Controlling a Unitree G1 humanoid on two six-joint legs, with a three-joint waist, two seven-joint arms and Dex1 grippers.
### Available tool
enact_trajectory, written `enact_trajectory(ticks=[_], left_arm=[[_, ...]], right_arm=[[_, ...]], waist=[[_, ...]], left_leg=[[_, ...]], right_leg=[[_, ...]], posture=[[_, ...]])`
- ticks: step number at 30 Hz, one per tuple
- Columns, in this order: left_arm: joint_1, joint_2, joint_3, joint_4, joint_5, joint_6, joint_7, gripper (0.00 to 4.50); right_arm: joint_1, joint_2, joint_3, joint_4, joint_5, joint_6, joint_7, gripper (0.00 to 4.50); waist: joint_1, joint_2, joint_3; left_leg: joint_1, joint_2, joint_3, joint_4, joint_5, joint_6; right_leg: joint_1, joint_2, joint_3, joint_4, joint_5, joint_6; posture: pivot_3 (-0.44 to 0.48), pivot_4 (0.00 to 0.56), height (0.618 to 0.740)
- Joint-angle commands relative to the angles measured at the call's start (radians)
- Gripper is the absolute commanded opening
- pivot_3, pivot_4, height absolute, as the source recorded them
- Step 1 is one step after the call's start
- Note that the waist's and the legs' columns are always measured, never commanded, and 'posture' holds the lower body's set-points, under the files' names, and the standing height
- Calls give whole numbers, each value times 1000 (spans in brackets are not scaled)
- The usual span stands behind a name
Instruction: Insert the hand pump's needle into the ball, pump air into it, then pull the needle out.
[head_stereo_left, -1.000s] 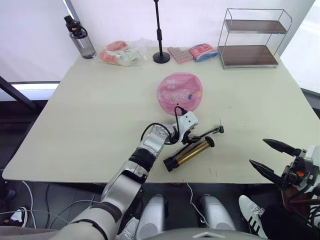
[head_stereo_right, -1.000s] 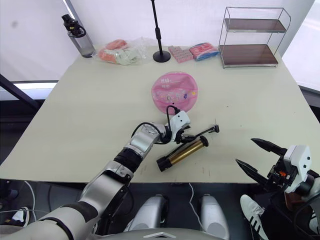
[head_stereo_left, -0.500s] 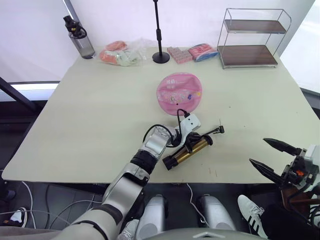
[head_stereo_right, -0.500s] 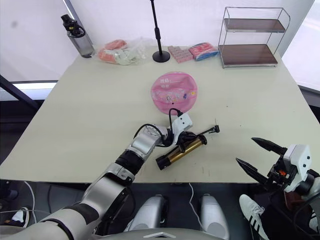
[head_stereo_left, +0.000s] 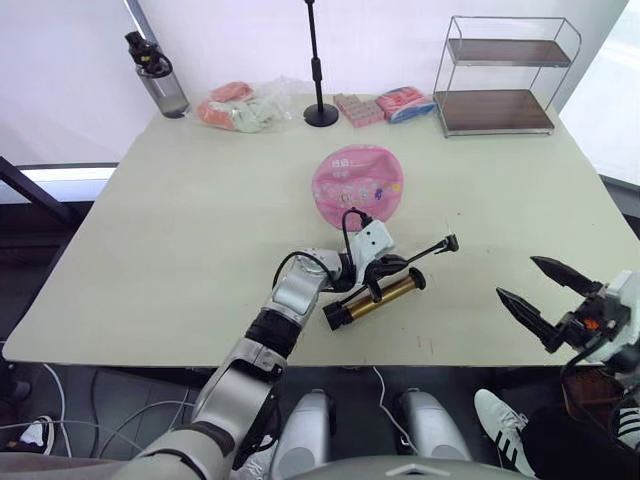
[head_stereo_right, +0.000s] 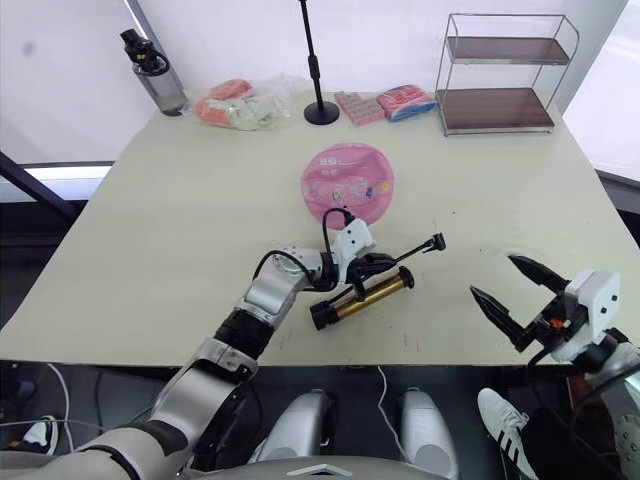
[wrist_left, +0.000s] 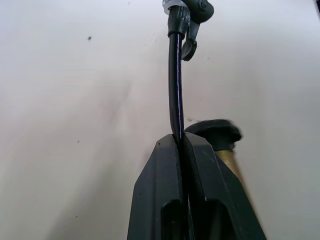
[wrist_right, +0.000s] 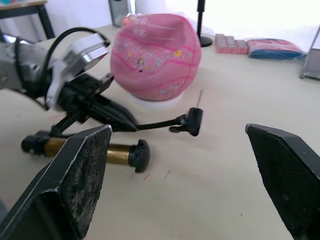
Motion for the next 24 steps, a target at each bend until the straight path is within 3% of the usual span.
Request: enact_trajectory(ticks=[1, 12, 24], left_arm=[[6, -6, 46, -59, -80, -35, -45, 23], [29, -33, 83, -106, -205, -5, -124, 23], [37, -21, 70, -137, -219, 23, -149, 23]], right_arm=[[-45, 44, 21, -71, 65, 114, -145, 4500], [-246, 145, 87, -96, 390, 428, -440, 4500], [-322, 147, 77, -49, 569, 527, -540, 4500]], waist=[[0, 0, 0], [-6, 1, 0], [-3, 0, 0]], left_leg=[[0, 0, 0, 0, 0, 0], [-1, 0, -1, 0, 0, 0], [-2, 0, -2, 0, 0, 0]], right_leg=[[0, 0, 0, 0, 0, 0], [0, 0, -1, 0, 2, -4], [0, 0, -1, 0, 2, -4]], posture=[[0, 150, 731], [0, 150, 731], [0, 150, 731]])
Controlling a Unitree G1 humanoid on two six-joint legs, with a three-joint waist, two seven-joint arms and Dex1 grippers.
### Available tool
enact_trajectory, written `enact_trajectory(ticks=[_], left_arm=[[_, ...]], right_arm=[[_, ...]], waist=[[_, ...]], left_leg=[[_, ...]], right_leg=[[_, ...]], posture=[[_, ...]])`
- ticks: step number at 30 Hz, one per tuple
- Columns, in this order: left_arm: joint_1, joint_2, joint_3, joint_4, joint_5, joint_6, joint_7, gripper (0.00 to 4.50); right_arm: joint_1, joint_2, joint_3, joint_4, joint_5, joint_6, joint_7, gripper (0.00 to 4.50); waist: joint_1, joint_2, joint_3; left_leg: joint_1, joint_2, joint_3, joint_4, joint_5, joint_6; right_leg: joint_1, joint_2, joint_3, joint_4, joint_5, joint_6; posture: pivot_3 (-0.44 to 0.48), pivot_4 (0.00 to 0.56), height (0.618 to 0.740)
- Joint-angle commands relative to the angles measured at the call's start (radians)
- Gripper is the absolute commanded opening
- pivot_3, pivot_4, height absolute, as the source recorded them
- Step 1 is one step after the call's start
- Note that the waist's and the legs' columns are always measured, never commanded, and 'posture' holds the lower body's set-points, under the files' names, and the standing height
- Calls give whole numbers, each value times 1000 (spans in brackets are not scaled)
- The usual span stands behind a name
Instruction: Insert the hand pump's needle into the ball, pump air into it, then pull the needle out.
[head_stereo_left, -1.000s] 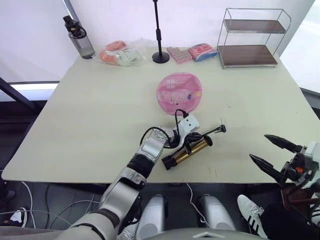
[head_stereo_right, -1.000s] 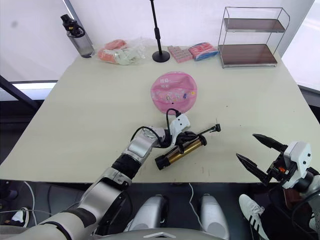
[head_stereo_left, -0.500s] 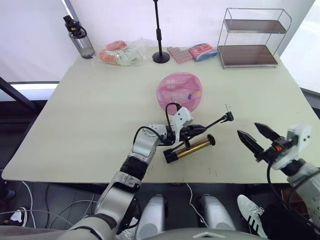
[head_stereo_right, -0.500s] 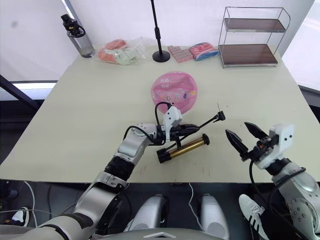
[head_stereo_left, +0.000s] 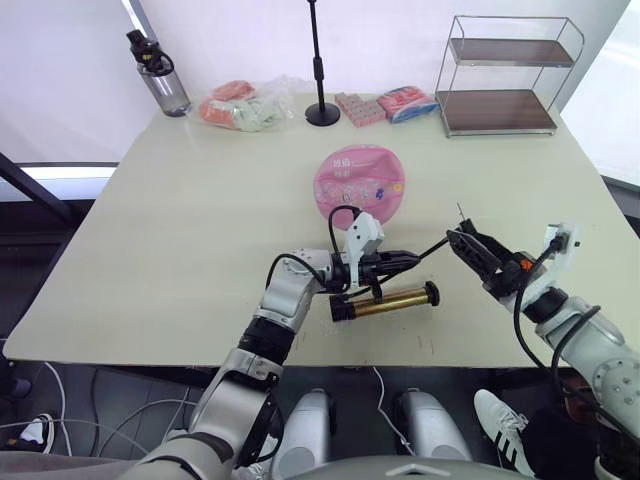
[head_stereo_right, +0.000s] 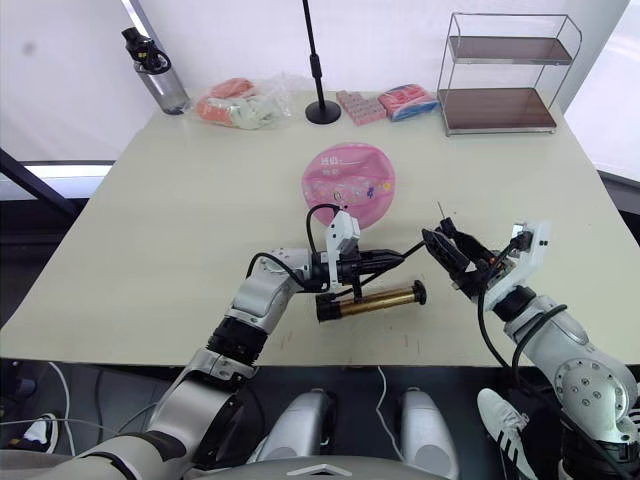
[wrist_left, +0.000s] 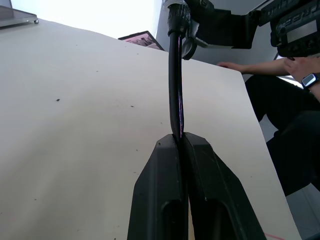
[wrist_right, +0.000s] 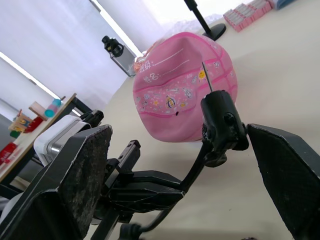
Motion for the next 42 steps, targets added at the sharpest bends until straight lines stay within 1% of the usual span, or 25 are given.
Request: enact_trajectory(ticks=[1, 22, 36, 39, 41, 42], left_arm=[[-7, -9, 2, -38, -27, -1, -12, 23], [0, 4, -16, -36, -25, 12, -46, 23], [-2, 3, -22, -30, -19, 9, -50, 23], [-3, 3, -22, -29, -18, 9, -50, 0], [-2, 4, -24, -27, -17, 7, -51, 0], [-2, 4, -25, -26, -16, 5, -52, 0]], right_arm=[[-9, -21, -22, -8, 33, 3, 2, 4500], [13, -33, -29, -20, 54, -6, 19, 4500], [6, -36, -18, -16, 30, -14, 17, 4500], [4, -34, -14, -16, 24, -16, 17, 3667], [4, -35, -12, -17, 14, -18, 18, 2776], [5, -35, -11, -17, 11, -19, 19, 2188]], waist=[[-1, 0, 0], [-1, 0, 0], [-1, 0, 0], [-1, 0, 0], [-1, 0, 0], [-1, 0, 0]], left_leg=[[0, 0, 0, 0, 0, 0], [0, 0, 0, 0, 0, 0], [0, 0, 0, 0, 0, 0], [0, 0, 0, 0, 0, 0], [0, 0, 0, 0, 0, 0], [0, 0, 0, 0, 0, 0]], right_leg=[[0, 0, 0, 0, 0, 0], [0, 0, 0, 0, -1, 1], [0, 0, 0, 0, -2, 3], [0, 0, 0, 0, -2, 3], [0, 0, 0, 0, -2, 3], [0, 0, 0, 0, -2, 3]], posture=[[0, 150, 731], [0, 150, 731], [0, 150, 731], [0, 150, 731], [0, 150, 731], [0, 150, 731]])
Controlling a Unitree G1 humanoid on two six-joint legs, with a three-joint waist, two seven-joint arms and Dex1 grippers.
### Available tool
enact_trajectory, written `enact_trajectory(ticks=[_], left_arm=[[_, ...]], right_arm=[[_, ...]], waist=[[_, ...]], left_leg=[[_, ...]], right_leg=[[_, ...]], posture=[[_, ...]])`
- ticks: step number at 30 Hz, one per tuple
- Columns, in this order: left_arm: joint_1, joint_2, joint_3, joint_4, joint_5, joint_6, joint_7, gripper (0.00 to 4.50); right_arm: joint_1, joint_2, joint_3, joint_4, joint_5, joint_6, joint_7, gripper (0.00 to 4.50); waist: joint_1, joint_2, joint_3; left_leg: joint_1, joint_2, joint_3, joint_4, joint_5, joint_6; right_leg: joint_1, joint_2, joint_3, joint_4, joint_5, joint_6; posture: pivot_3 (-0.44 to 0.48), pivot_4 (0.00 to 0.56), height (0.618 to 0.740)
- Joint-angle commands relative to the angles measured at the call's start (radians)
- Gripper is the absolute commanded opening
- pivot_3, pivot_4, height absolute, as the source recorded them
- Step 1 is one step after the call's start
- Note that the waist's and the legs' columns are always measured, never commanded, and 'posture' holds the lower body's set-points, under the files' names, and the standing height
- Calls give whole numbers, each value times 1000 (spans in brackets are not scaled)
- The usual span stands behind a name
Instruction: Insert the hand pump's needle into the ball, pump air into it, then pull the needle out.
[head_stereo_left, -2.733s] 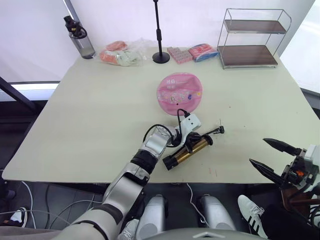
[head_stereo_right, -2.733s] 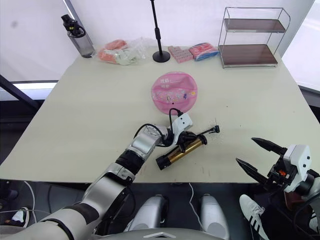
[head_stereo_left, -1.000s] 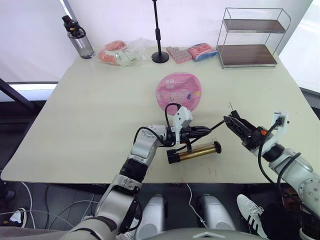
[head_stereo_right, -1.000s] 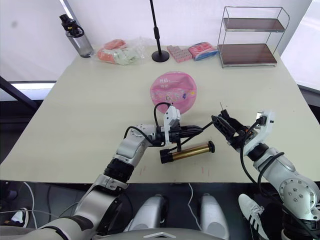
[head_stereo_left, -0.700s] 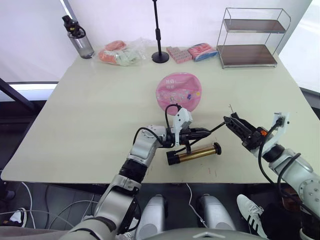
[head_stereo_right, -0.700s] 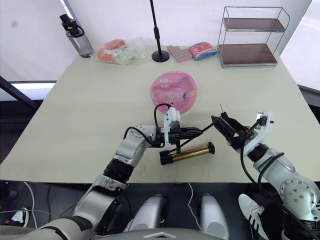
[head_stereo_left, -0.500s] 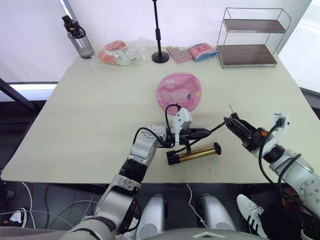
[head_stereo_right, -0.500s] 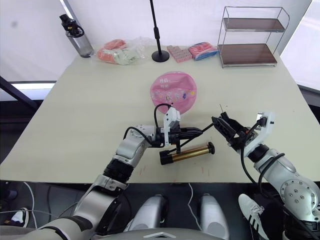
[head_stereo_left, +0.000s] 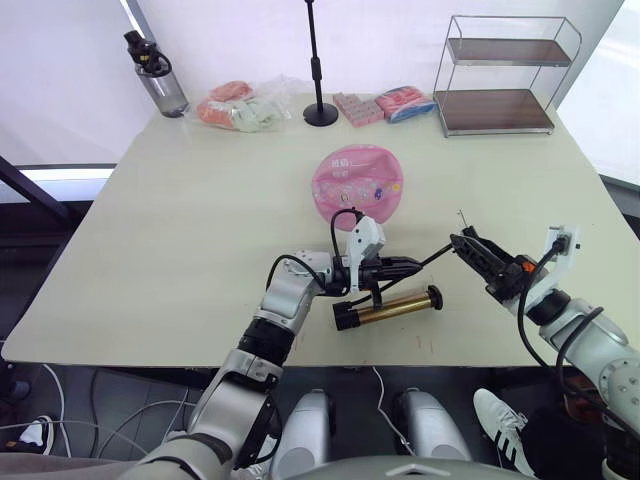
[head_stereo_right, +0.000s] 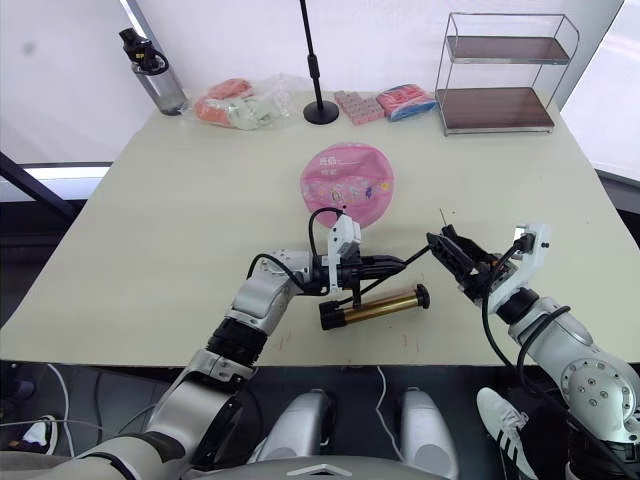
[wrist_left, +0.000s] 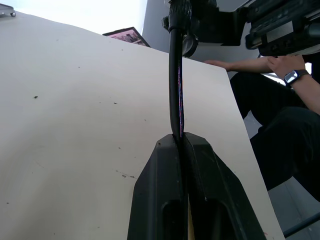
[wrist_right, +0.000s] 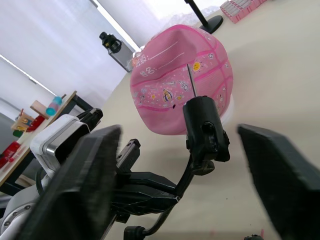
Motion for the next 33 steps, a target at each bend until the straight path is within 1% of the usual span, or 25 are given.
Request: enact_trajectory(ticks=[1, 2, 3, 4, 19, 20, 21, 22, 23, 25, 29, 30, 33], left_arm=[[-6, -3, -11, -24, -6, -11, -10, 0], [-6, -3, -11, -24, -6, -11, -10, 0], [-5, -3, -12, -25, -6, -11, -11, 0], [-5, -2, -12, -25, -7, -11, -10, 0], [-6, 4, 3, -10, -7, -22, 6, 0], [-8, 5, 6, -5, -6, -27, 9, 864], [-10, 6, 11, -1, -4, -33, 15, 1330], [-12, 10, 16, 0, -2, -41, 20, 1330], [-14, 13, 20, 1, -2, -46, 22, 1653], [-17, 29, 30, -7, -1, -63, 22, 2416], [-26, 65, 63, -47, -25, -78, 19, 4381], [-31, 74, 74, -54, -28, -81, 22, 4479], [-53, 107, 106, -66, -37, -83, 26, 4479]], right_arm=[[-7, -6, -5, -31, -5, -20, 12, 1747], [-5, -6, -4, -32, -8, -21, 13, 1229], [-4, -5, -3, -33, -9, -22, 13, 614], [-2, -5, -3, -35, -10, -23, 14, 321], [1, 5, 11, -55, -51, -42, 26, 310], [-3, 8, 15, -56, -59, -48, 29, 310], [-7, 12, 19, -59, -74, -57, 29, 310], [-13, 16, 26, -62, -101, -76, 38, 310], [-18, 19, 31, -63, -119, -89, 44, 310], [-24, 23, 40, -63, -155, -116, 57, 310], [-21, 7, 73, -59, -275, -188, 124, 310], [-17, -1, 83, -59, -296, -198, 146, 310], [-9, -19, 116, -61, -386, -264, 214, 310]], waist=[[0, 0, 0], [0, 0, 0], [0, 0, 0], [0, 0, 0], [0, 0, 0], [0, 0, 0], [0, 0, 0], [0, 0, 0], [0, 0, 0], [-1, 0, 0], [0, 0, 0], [0, 0, 0], [0, 0, 0]], left_leg=[[0, 0, 0, 0, 0, 0], [0, 0, 0, 0, 0, 0], [0, 0, 0, 0, 0, 0], [0, 0, 0, 0, 0, 0], [0, 0, 0, 0, 0, 0], [0, 0, 0, 0, 0, 0], [0, 0, 0, 0, 0, 0], [0, 0, 0, 0, 0, 0], [0, 0, 0, 0, 0, 0], [0, 0, 0, 0, 0, 0], [0, 0, 0, 0, 0, 0], [0, 0, 0, 0, 0, 0], [0, 0, 0, 0, 0, 0]], right_leg=[[0, 0, 0, 0, 0, 0], [0, 0, 0, 0, 0, 0], [0, 0, 0, 0, 0, 0], [0, 0, 0, 0, 0, 0], [0, 0, 0, 0, 0, 0], [0, 0, 0, 0, 0, 0], [0, 0, 0, 0, 0, 0], [0, 0, 0, 0, 0, 1], [0, 0, 0, 0, 0, 1], [0, 0, 0, 0, 0, 1], [0, 0, 0, 0, 0, 1], [0, 0, 0, 0, 0, 1], [0, 0, 0, -1, 0, 1]], posture=[[0, 150, 731], [0, 150, 731], [0, 150, 731], [0, 150, 731], [0, 150, 731], [0, 150, 731], [0, 150, 731], [0, 150, 731], [0, 150, 731], [0, 150, 731], [0, 150, 731], [0, 150, 731], [0, 150, 731]])
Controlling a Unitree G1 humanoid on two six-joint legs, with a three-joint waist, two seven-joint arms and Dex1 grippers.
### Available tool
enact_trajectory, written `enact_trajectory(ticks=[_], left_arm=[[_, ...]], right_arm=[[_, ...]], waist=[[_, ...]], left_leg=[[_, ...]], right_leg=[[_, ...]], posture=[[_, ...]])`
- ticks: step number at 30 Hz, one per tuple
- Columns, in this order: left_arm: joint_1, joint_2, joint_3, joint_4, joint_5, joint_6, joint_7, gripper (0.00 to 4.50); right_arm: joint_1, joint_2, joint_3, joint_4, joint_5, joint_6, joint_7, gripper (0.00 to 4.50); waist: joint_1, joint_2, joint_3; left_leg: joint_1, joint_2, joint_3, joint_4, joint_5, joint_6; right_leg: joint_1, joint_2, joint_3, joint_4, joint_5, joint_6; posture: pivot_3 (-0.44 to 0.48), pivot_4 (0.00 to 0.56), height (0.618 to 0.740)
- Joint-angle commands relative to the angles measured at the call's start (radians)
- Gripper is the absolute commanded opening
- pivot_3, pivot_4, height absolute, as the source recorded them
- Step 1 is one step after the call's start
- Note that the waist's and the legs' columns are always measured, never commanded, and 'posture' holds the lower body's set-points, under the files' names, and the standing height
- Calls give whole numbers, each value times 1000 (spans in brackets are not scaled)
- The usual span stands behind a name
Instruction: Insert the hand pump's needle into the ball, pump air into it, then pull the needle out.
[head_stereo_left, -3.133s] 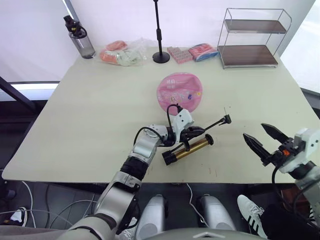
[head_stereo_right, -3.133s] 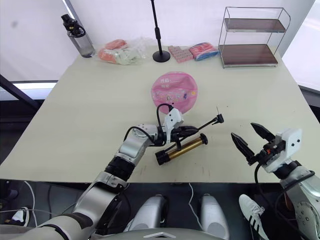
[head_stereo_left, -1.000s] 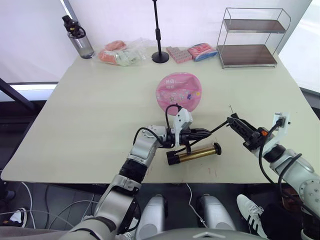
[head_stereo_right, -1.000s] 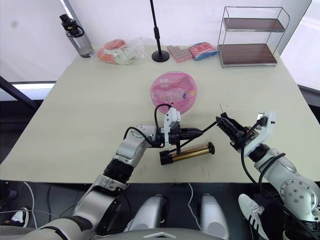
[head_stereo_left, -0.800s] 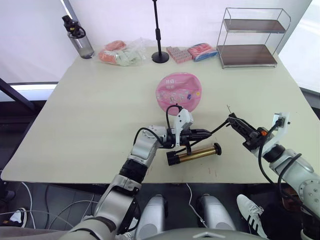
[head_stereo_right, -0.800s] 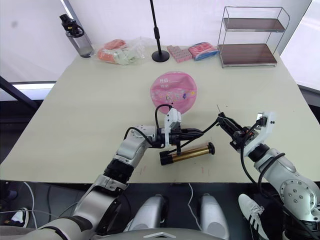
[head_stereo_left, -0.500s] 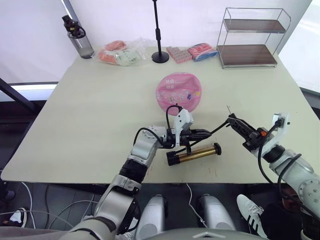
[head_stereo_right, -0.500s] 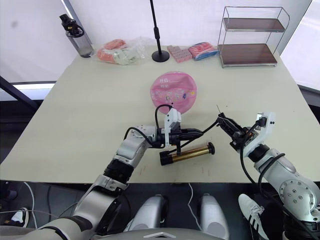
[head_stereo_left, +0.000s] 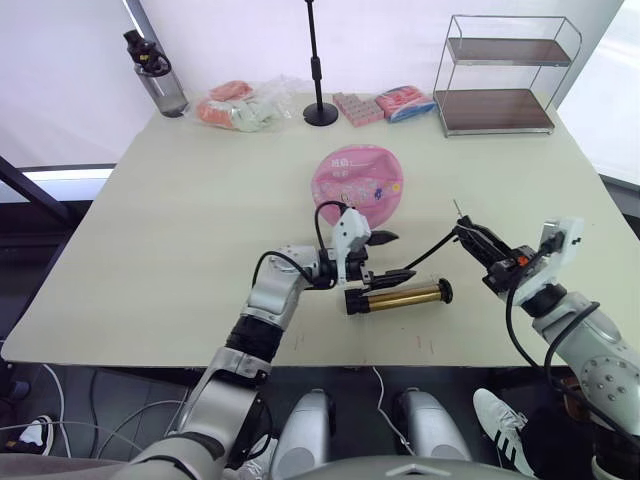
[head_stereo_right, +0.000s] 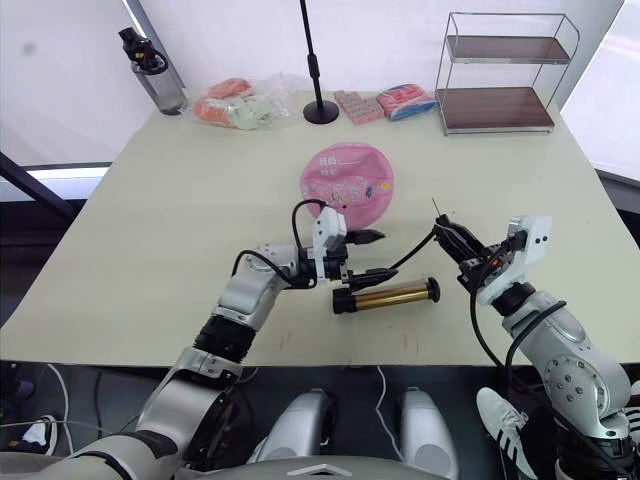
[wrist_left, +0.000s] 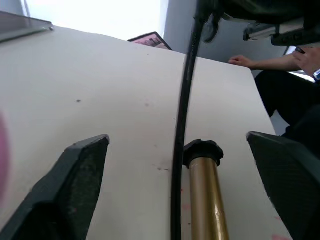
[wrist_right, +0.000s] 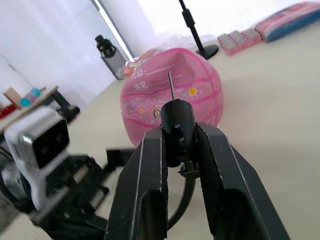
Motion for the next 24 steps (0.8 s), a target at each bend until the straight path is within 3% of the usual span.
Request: enact_trajectory(ticks=[1, 12, 18, 24], left_arm=[[-43, 34, 55, -55, -29, -19, 5, 4479], [-208, 256, 166, 13, -13, -1, 33, 4479], [-300, 298, 186, 196, 26, -34, 40, 4479], [-406, 285, 203, 425, 54, -103, 72, 4479]], right_arm=[[5, -22, 30, -43, -108, -108, 86, 310], [28, -121, 49, -44, -302, -263, 257, 310], [22, -126, 61, -33, -352, -316, 302, 310], [16, -115, 69, -16, -394, -350, 314, 310]], waist=[[0, 0, 0], [0, 0, 1], [0, -1, 1], [0, -3, 2]], left_leg=[[0, 0, 0, 0, 0, 0], [0, 0, -1, 0, 0, 0], [0, 0, -1, 0, 0, 0], [-1, 0, -1, 0, 0, 0]], right_leg=[[0, 0, 0, 0, 0, 0], [0, 0, -1, 0, 0, 0], [0, 0, -1, 0, 0, 0], [0, 0, -2, 0, 0, 0]], posture=[[0, 150, 731], [0, 150, 731], [0, 150, 731], [0, 150, 731]])
